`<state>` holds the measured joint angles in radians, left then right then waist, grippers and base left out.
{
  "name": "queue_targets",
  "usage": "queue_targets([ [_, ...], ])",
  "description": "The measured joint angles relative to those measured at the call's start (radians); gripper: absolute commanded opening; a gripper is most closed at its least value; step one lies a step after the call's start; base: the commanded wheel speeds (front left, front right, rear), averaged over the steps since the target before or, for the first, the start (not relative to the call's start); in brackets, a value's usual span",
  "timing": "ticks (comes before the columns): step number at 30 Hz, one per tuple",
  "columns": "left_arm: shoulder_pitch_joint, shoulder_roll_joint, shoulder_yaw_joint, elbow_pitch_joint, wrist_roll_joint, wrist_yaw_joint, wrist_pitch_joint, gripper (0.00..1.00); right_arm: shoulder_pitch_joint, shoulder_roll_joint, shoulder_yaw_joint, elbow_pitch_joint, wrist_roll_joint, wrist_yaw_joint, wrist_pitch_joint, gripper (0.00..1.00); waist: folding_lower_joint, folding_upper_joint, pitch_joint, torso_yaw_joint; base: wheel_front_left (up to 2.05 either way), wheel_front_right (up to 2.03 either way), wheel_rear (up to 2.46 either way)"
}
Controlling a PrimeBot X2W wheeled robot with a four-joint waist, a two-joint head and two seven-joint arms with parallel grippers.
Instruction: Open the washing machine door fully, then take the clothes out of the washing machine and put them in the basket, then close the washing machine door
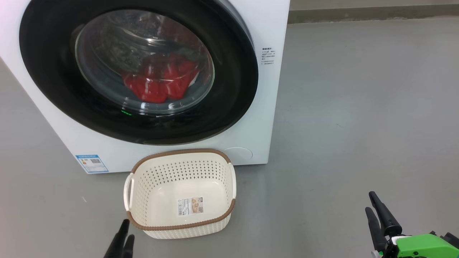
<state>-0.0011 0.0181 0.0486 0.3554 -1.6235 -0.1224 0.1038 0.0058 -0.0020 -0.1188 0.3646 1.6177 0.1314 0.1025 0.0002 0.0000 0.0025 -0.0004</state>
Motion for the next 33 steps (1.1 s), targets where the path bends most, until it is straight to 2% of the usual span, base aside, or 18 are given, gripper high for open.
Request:
queue_targets([
  [9,-0.009,0.002,-0.043,-0.001,0.007,0.000,-0.030,1.00,-0.006,-0.003,0.020,-0.012,-0.016,0.000,-0.030,1.00,0.0000,0.0000,0.002,-0.001,0.00,0.00,0.00],
  [17,-0.029,0.003,-0.053,-0.004,0.094,0.000,-0.053,1.00,-0.013,-0.008,0.039,-0.017,-0.083,0.000,-0.052,1.00,0.0000,0.0000,0.003,-0.002,0.00,0.00,0.00],
  [25,-0.047,0.003,-0.067,-0.019,0.211,0.004,-0.074,1.00,-0.016,-0.010,0.040,-0.021,-0.208,0.000,-0.077,1.00,0.0000,0.0000,0.004,-0.004,0.00,0.00,0.00],
  [33,-0.060,0.003,-0.091,-0.024,0.333,0.026,-0.098,1.00,-0.041,-0.010,0.036,-0.029,-0.346,0.000,-0.096,1.00,0.0000,0.0000,0.005,-0.007,0.00,0.00,0.00],
])
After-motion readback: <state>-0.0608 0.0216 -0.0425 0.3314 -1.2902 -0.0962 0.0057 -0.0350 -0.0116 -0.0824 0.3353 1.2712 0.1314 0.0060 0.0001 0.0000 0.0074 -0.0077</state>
